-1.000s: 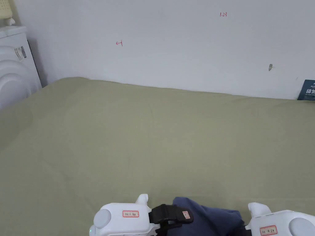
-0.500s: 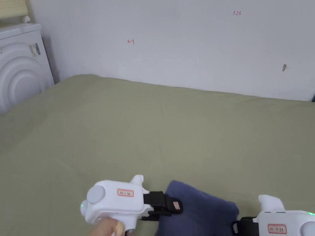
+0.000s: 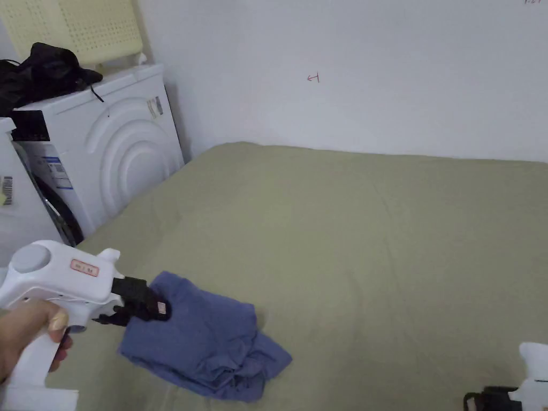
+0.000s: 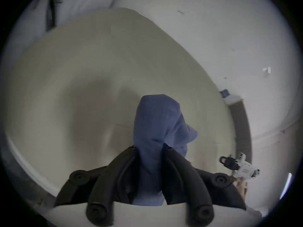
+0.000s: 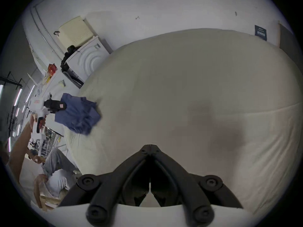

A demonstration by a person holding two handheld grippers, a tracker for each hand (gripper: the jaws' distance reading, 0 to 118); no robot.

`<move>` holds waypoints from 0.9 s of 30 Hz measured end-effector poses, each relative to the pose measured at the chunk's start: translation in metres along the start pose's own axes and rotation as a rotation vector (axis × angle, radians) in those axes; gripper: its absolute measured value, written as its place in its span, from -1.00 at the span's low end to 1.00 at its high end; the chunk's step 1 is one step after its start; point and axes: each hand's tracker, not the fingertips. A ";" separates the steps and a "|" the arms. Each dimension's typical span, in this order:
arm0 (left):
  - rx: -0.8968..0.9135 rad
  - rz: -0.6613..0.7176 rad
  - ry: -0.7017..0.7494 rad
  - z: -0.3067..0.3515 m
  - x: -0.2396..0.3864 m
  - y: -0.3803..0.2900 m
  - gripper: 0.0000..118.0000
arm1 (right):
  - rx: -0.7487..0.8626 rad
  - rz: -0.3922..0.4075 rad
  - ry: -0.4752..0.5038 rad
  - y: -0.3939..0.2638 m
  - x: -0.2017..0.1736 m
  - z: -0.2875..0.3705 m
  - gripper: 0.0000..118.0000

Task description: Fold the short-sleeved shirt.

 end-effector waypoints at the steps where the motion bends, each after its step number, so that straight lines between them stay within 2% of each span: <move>1: -0.005 0.012 0.030 0.007 -0.015 0.005 -0.65 | -0.007 0.003 0.000 -0.003 -0.002 -0.005 -1.00; 2: 0.003 0.038 0.090 0.012 -0.028 0.007 -0.65 | -0.016 0.007 -0.001 -0.005 -0.002 -0.009 -1.00; 5: 0.068 0.143 0.147 0.012 -0.055 0.004 -0.65 | -0.041 -0.006 -0.013 -0.011 0.003 -0.019 -1.00; 6: 0.083 0.140 0.159 0.008 -0.058 0.002 -0.51 | -0.048 -0.011 -0.017 -0.012 0.006 -0.019 -1.00; 7: 0.104 0.129 0.224 0.005 -0.058 -0.001 0.00 | -0.057 -0.025 -0.025 -0.013 0.009 -0.019 -1.00; 8: 0.122 0.118 0.309 0.004 -0.056 -0.004 0.41 | -0.068 -0.028 -0.028 -0.013 0.012 -0.017 -1.00; 9: 0.113 0.081 0.363 0.005 -0.050 -0.008 0.60 | -0.071 -0.023 -0.035 -0.014 0.014 -0.013 -1.00; 12: 0.218 0.024 0.375 0.019 -0.029 -0.019 0.46 | -0.059 0.003 -0.086 -0.012 0.023 0.004 -1.00; 13: 0.263 -0.001 0.384 0.025 -0.013 -0.024 0.14 | -0.048 0.000 -0.108 -0.012 0.027 0.011 -1.00; 15: 0.378 -0.101 0.364 0.037 0.023 -0.038 -0.77 | -0.038 -0.016 -0.146 -0.009 0.036 0.026 -1.00; 16: 0.415 -0.124 0.345 0.039 0.044 -0.047 -0.91 | -0.038 -0.021 -0.161 -0.007 0.040 0.032 -1.00; 19: 0.376 -0.217 0.229 0.031 0.115 -0.076 -0.98 | 0.009 -0.013 -0.274 -0.004 0.049 0.054 -1.00; 20: 0.356 -0.243 0.230 0.023 0.138 -0.086 -0.98 | 0.029 -0.022 -0.291 -0.004 0.050 0.060 -1.00; 22: 0.380 -0.353 0.269 0.006 0.194 -0.117 -0.98 | 0.087 -0.075 -0.277 -0.009 0.056 0.079 -1.00; 24: 0.395 -0.425 0.233 -0.013 0.248 -0.154 -0.98 | 0.127 -0.126 -0.287 -0.014 0.062 0.098 -1.00; 27: 0.414 -0.443 0.114 -0.043 0.309 -0.201 -0.98 | 0.194 -0.087 -0.358 -0.024 0.067 0.127 -1.00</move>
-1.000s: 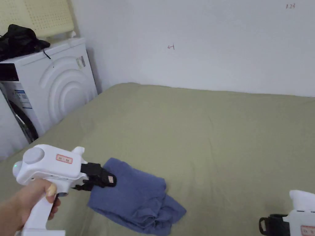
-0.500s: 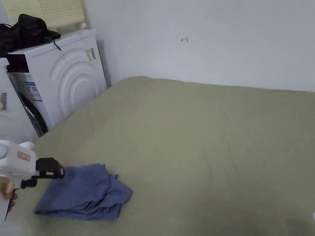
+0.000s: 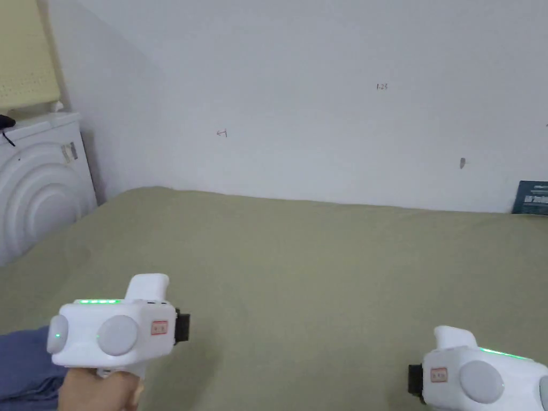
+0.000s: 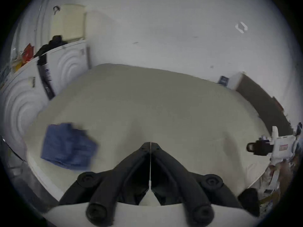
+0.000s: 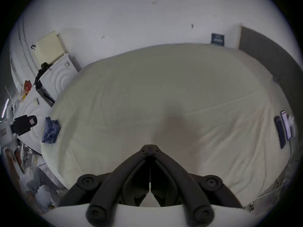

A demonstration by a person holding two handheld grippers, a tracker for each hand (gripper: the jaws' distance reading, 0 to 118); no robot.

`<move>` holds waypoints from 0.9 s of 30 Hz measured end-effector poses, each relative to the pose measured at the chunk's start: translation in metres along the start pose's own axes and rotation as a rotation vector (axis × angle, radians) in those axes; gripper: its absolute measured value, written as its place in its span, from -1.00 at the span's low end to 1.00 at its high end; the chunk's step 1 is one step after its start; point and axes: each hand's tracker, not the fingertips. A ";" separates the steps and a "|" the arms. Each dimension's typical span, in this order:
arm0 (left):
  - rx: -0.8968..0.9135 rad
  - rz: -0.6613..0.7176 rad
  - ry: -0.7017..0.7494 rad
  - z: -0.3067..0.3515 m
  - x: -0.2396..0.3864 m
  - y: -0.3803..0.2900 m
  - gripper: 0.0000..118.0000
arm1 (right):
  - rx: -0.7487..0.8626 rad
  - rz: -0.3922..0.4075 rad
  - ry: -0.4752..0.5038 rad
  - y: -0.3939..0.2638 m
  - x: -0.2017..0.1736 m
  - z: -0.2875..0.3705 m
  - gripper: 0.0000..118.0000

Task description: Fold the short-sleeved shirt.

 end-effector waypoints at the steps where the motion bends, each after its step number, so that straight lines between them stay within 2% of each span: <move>1: 0.003 0.011 -0.028 0.000 0.023 -0.006 -0.98 | 0.014 0.007 -0.021 0.000 0.004 0.007 -1.00; 5: 0.061 0.028 -0.039 0.009 0.104 -0.029 -0.98 | 0.081 0.002 -0.070 0.003 0.019 0.041 -1.00; 8: 0.139 -0.007 -0.027 0.024 0.140 -0.030 -0.98 | 0.199 0.075 -0.141 0.009 0.022 0.068 -1.00; 12: 0.292 -0.094 0.003 0.053 0.159 -0.025 -0.97 | 0.401 0.147 -0.206 0.012 0.024 0.105 -0.99; 14: 0.378 -0.156 0.069 0.065 0.159 -0.028 -0.97 | 0.521 0.187 -0.238 0.007 0.025 0.120 -0.97; 16: 0.436 -0.177 0.091 0.074 0.161 -0.036 -0.93 | 0.607 0.192 -0.270 -0.002 0.027 0.132 -0.90; 19: 0.486 -0.135 0.065 0.084 0.151 -0.048 -0.90 | 0.634 0.151 -0.279 -0.014 0.030 0.138 -0.90; 20: 0.487 -0.140 0.072 0.085 0.153 -0.049 -0.78 | 0.640 0.151 -0.272 -0.016 0.031 0.138 -0.87; 21: 0.491 -0.151 0.077 0.086 0.152 -0.050 -0.48 | 0.646 0.161 -0.279 -0.017 0.031 0.136 -0.77; 22: 0.496 -0.167 0.086 0.086 0.153 -0.049 0.30 | 0.652 0.180 -0.300 -0.017 0.030 0.135 -0.27; 23: 0.491 -0.185 0.087 0.085 0.152 -0.047 0.85 | 0.649 0.195 -0.323 -0.015 0.030 0.131 0.32; 24: 0.469 -0.197 0.080 0.081 0.155 -0.043 1.00 | 0.629 0.198 -0.327 -0.013 0.031 0.129 0.87; 25: 0.460 -0.192 0.079 0.079 0.155 -0.042 1.00 | 0.601 0.190 -0.323 -0.011 0.033 0.127 0.97; 26: 0.505 -0.178 0.070 0.083 0.153 -0.041 1.00 | 0.572 0.172 -0.298 -0.013 0.034 0.128 0.98; 27: 0.496 -0.181 0.058 0.083 0.153 -0.041 1.00 | 0.625 0.170 -0.293 -0.013 0.033 0.129 1.00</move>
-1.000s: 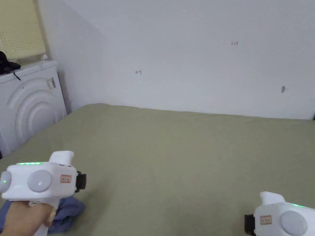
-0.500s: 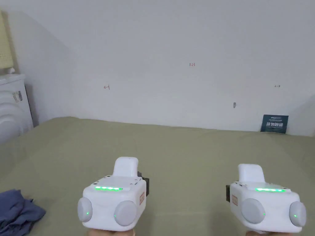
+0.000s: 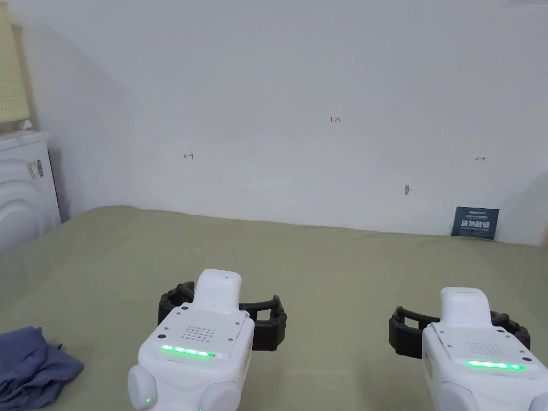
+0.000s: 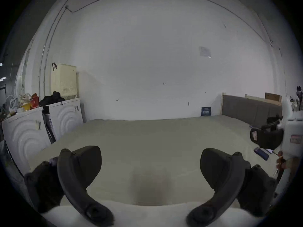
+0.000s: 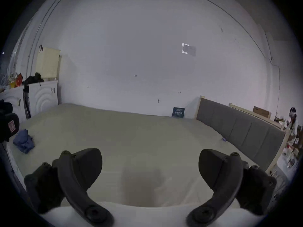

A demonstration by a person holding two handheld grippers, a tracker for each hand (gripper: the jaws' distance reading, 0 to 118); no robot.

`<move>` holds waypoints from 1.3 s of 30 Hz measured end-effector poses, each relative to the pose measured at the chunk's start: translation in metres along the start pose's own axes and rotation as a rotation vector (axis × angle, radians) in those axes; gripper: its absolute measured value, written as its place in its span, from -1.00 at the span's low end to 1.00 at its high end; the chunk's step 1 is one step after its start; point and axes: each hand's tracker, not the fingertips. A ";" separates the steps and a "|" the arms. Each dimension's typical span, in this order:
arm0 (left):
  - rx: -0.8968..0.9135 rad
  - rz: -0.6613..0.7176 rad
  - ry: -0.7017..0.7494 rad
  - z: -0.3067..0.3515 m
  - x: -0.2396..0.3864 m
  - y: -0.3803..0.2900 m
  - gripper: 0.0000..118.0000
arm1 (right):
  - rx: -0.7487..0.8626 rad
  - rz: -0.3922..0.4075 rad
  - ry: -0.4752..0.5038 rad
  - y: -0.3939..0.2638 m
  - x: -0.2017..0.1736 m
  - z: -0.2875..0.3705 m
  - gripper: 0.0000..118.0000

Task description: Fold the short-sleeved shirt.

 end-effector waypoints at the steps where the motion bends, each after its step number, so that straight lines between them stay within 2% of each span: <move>1: -0.001 0.005 0.001 -0.001 0.003 0.003 1.00 | 0.008 -0.010 0.002 0.000 0.001 0.001 1.00; 8: -0.018 0.035 0.035 -0.003 0.001 0.002 1.00 | 0.006 -0.014 0.010 -0.003 0.000 0.012 1.00; 12: -0.107 0.154 0.022 -0.009 -0.010 -0.001 1.00 | -0.016 -0.043 0.021 0.002 0.004 0.015 1.00; 14: -0.100 0.154 0.009 -0.009 -0.013 0.000 1.00 | -0.014 -0.047 0.028 0.004 0.004 0.015 1.00; 17: -0.085 0.122 0.031 -0.007 -0.012 0.002 1.00 | -0.012 -0.023 0.054 0.000 0.001 0.014 1.00; 20: -0.072 0.115 0.043 -0.006 -0.011 0.006 1.00 | -0.023 0.074 0.004 -0.005 -0.011 0.013 1.00; 21: -0.064 0.120 0.041 -0.004 -0.012 0.007 1.00 | -0.027 0.084 0.028 -0.006 -0.013 0.013 1.00; 25: -0.050 0.119 0.027 -0.002 -0.012 0.004 1.00 | -0.012 0.039 0.077 -0.009 -0.013 0.015 1.00; 29: -0.068 0.096 0.048 -0.003 -0.012 0.000 1.00 | -0.035 0.016 0.009 -0.006 -0.014 0.012 1.00; 32: -0.075 0.120 0.044 -0.004 -0.014 -0.002 1.00 | -0.045 -0.004 -0.005 -0.007 -0.012 0.011 1.00; 34: -0.080 0.131 0.035 -0.005 -0.016 -0.002 1.00 | -0.057 -0.015 0.010 -0.007 -0.012 0.011 1.00; 37: -0.085 0.128 0.025 -0.003 -0.014 -0.003 1.00 | -0.065 -0.045 0.091 -0.011 -0.011 0.013 1.00; 39: -0.085 0.127 0.024 -0.003 -0.012 -0.004 1.00 | -0.078 -0.061 0.079 -0.011 -0.015 0.012 1.00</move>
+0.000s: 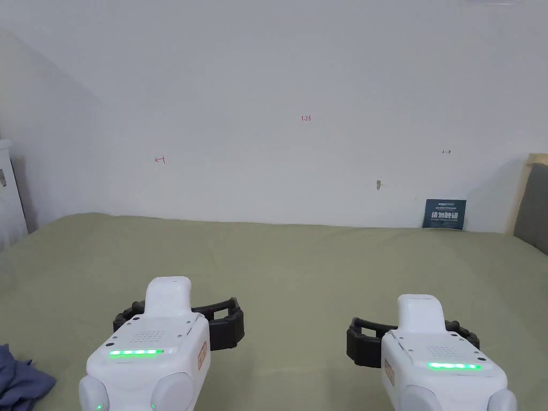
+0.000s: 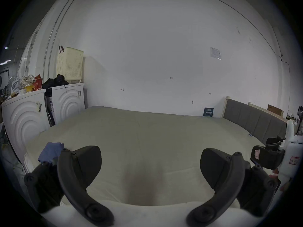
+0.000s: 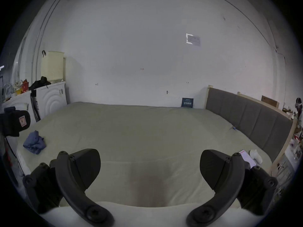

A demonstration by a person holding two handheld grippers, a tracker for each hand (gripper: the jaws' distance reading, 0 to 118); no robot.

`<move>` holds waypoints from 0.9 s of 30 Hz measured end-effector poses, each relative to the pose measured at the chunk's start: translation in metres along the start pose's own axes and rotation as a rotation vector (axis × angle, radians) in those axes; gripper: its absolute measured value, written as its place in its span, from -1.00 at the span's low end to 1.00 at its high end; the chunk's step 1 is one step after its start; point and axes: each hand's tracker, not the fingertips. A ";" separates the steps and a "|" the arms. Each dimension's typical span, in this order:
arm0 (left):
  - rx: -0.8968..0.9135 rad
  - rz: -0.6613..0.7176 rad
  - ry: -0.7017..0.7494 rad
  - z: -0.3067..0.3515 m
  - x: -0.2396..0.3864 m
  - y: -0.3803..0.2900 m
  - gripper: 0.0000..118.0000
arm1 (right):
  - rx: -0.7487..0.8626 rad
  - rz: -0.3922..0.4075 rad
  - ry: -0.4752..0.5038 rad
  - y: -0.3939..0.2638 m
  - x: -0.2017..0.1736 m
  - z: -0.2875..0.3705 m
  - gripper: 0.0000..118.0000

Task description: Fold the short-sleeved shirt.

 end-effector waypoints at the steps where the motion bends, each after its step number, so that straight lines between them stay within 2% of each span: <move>1: -0.003 0.000 -0.003 0.000 0.000 0.000 1.00 | -0.018 -0.021 -0.005 -0.001 0.002 -0.001 1.00; 4: -0.011 -0.003 -0.007 0.000 0.000 0.000 1.00 | -0.074 -0.073 0.050 -0.001 0.006 -0.004 1.00; 9: -0.007 -0.011 -0.010 0.002 -0.004 -0.001 1.00 | -0.023 -0.095 0.034 0.001 0.013 -0.001 1.00; 20: -0.011 -0.014 -0.012 0.002 -0.002 -0.001 1.00 | 0.009 -0.027 -0.018 0.002 0.005 0.001 1.00; 27: -0.013 -0.008 -0.001 0.002 -0.003 0.000 1.00 | 0.013 -0.029 -0.004 0.005 0.005 0.004 1.00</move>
